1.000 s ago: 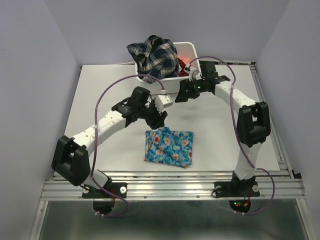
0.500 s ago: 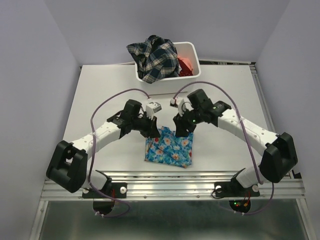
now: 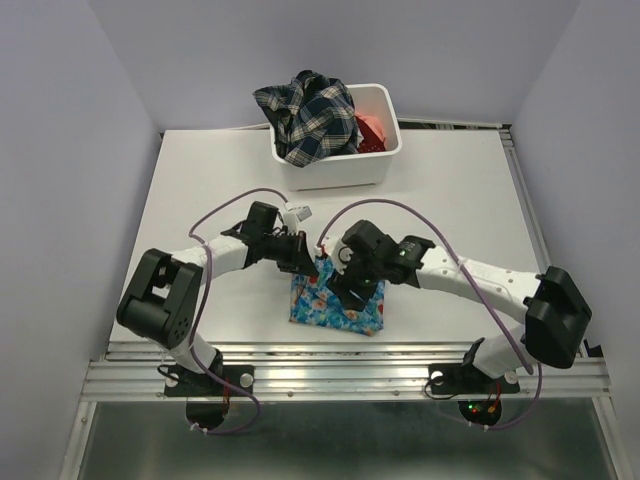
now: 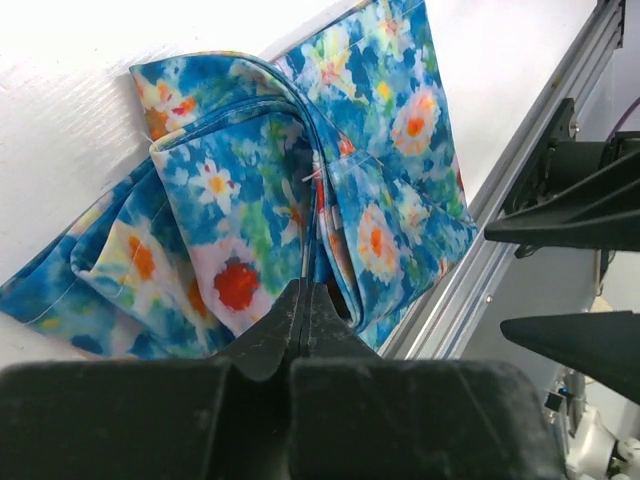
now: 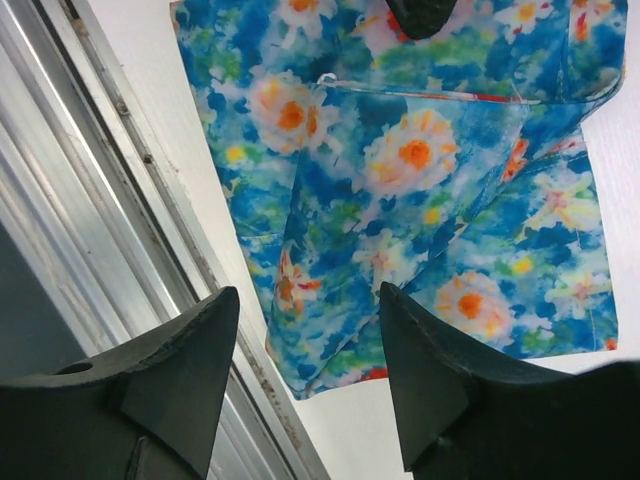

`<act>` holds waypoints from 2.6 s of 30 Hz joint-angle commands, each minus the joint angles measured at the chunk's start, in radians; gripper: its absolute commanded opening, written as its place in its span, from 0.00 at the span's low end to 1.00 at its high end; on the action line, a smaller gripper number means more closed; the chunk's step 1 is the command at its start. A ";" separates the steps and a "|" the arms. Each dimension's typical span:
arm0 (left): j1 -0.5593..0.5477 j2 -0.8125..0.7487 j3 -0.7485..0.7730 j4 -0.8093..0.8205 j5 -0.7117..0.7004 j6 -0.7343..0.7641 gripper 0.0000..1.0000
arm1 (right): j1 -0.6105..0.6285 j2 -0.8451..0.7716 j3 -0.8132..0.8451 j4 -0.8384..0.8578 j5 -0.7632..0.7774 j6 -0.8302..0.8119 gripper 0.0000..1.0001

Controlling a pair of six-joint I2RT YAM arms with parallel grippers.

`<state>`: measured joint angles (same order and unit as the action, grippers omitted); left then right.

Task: Fold and stack the skirts
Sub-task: Fold the skirt

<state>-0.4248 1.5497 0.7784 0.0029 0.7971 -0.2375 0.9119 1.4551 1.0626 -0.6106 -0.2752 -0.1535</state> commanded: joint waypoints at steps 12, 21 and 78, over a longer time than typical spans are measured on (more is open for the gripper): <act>-0.002 0.127 0.055 0.017 -0.048 -0.034 0.00 | 0.196 0.102 -0.030 0.138 0.421 0.006 0.61; -0.002 0.148 0.058 0.008 -0.085 -0.025 0.00 | 0.196 0.148 -0.053 0.175 0.600 -0.008 0.41; 0.092 -0.307 0.160 -0.119 -0.349 0.179 0.83 | -0.348 -0.006 0.140 0.091 0.001 0.193 0.72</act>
<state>-0.3664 1.2896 0.8852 -0.0795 0.5404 -0.0860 0.3653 1.4647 1.1389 -0.4248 -0.2935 0.0788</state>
